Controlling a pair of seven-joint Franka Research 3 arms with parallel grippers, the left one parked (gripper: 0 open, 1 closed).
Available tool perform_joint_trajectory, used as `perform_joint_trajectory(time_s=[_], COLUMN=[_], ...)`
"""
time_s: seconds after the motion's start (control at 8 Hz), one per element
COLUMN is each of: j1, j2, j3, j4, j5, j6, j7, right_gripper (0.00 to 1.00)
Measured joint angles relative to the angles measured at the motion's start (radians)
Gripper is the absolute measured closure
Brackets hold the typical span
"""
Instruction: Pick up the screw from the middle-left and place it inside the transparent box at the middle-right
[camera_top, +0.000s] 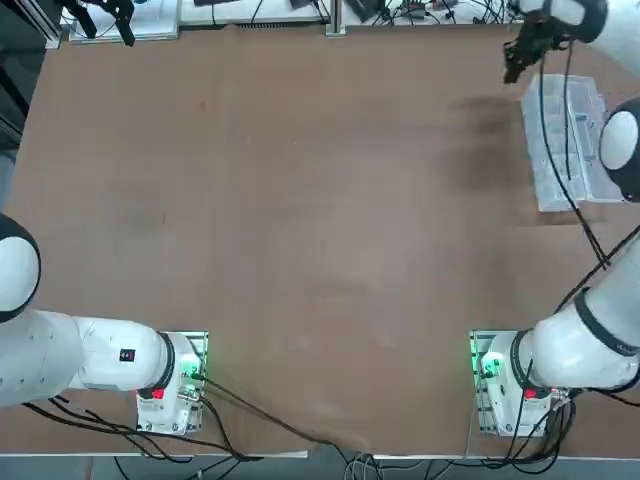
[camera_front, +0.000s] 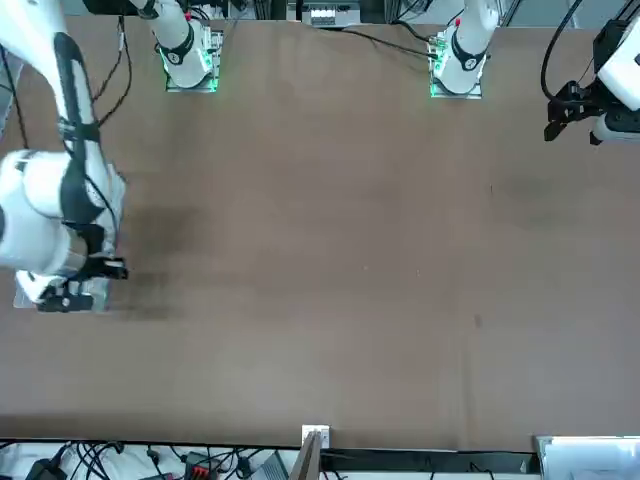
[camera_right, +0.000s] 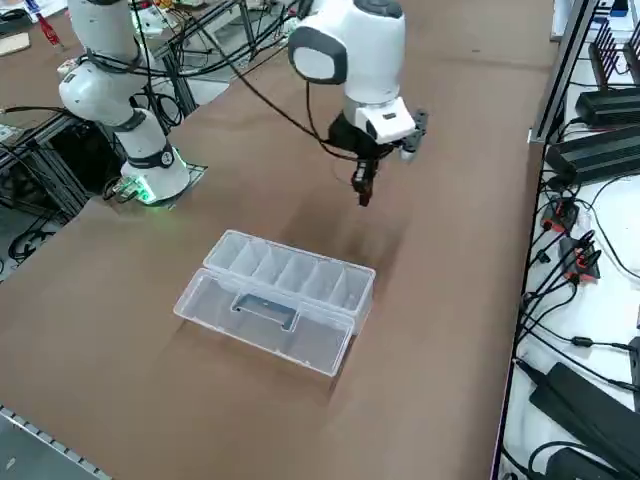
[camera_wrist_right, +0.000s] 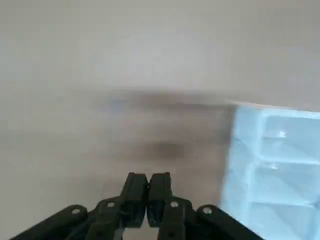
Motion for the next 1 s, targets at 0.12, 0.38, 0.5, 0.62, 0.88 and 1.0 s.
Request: perform_joint_trajectory(time_s=[0.12,0.38,0.5,0.62,0.88,1.0], j1=[-0.048,-0.141,-0.18,-0.207,-0.247,-0.258], j2=[-0.022,-0.043,-0.051,-0.053,-0.05,-0.049], j3=[-0.002,-0.004,-0.004,-0.004,-0.004,-0.004], j4=[-0.027,-0.088,-0.125,-0.162,-0.239,-0.254], j5=[-0.002,-0.022,-0.025,-0.026,-0.029,-0.029], j6=[-0.001,0.022,0.058,0.112,0.223,0.237], j7=[-0.102,-0.263,-0.327,-0.372,-0.436,-0.451], right_gripper=[0.95,0.95,0.95,0.95,0.95,0.95])
